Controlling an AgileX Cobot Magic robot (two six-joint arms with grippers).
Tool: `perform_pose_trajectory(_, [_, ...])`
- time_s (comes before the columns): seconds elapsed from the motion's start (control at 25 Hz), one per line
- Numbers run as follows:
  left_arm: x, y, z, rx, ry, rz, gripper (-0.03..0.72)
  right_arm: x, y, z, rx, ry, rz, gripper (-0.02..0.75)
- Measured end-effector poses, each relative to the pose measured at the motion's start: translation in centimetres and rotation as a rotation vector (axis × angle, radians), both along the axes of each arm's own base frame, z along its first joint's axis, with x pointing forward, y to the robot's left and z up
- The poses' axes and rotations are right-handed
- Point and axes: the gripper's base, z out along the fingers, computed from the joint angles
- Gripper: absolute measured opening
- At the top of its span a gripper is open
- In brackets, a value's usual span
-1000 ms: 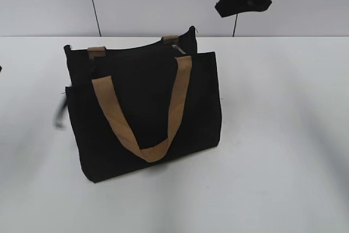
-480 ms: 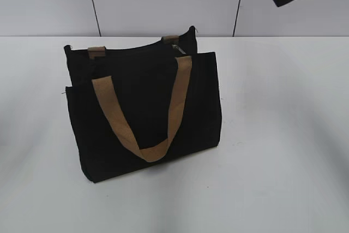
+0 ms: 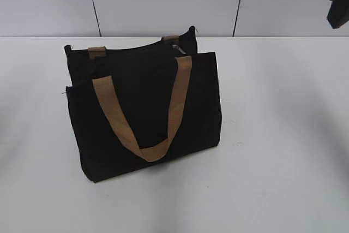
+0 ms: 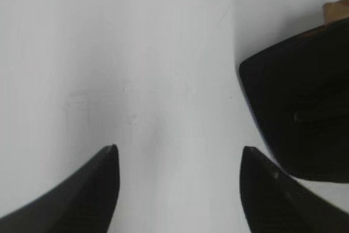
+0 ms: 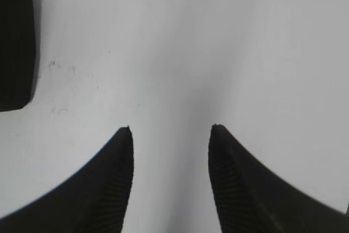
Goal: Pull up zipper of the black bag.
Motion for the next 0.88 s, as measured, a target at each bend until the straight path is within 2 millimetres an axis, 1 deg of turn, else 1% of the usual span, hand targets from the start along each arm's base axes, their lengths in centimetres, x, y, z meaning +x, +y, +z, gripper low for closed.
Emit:
perform_pose_trajectory(0.04, [-0.2,0.0,0.0,0.004,0.013,-0.002,0.518,-0.5,-0.4,0.4,0.009,0.008,-0.014,0.359])
perform_pose_trajectory(0.16, [-0.8,0.0,0.0,0.003,0.056,-0.010,0.501,-2.2,-0.7,1.4,0.052,0.015,-0.025,0.359])
perform_pose_trajectory(0.2, [-1.1,-0.1,0.1,0.003,0.066,-0.014,0.492,-3.0,-0.6,1.7,0.077,0.008,-0.021,0.359])
perform_pose_trajectory(0.28, [-2.2,-0.1,0.5,0.006,0.052,-0.016,0.479,-5.0,-0.5,1.4,0.127,0.001,-0.012,0.359])
perform_pose_trajectory(0.36, [-3.5,-0.2,0.6,0.013,0.031,-0.016,0.473,-7.1,-0.5,0.5,0.165,-0.007,-0.011,0.359])
perform_pose_trajectory(0.4, [-4.3,-0.2,0.6,0.015,0.020,-0.016,0.471,-8.2,-0.6,-0.6,0.177,-0.005,-0.015,0.359])
perform_pose_trajectory(0.52, [-6.8,-0.3,0.1,0.023,-0.015,-0.014,0.470,-11.5,-1.1,-2.4,0.190,-0.026,-0.022,0.359])
perform_pose_trajectory(0.56, [-7.8,-0.3,-0.2,0.025,-0.025,-0.014,0.470,-12.6,-1.2,-3.4,0.189,-0.017,-0.025,0.359])
perform_pose_trajectory(0.6, [-8.8,-0.4,-0.5,0.025,-0.037,-0.013,0.470,-13.9,-1.4,-3.7,0.191,-0.029,-0.025,0.360])
perform_pose_trajectory(0.64, [-9.7,-0.5,-0.9,0.025,-0.046,-0.013,0.470,-14.9,-1.6,-4.6,0.191,-0.018,-0.026,0.359])
perform_pose_trajectory(0.68, [-11.0,-0.5,-0.9,0.027,-0.083,-0.012,0.470,-15.9,-1.7,-5.3,0.190,-0.011,-0.027,0.359])
perform_pose_trajectory(0.8, [-13.4,-0.7,-2.1,0.023,-0.117,-0.013,0.470,-19.2,-2.2,-6.2,0.198,-0.061,-0.022,0.359])
perform_pose_trajectory(0.88, [-15.1,-0.9,-2.7,0.014,-0.140,-0.017,0.469,-20.8,-2.4,-6.6,0.205,-0.102,-0.018,0.359])
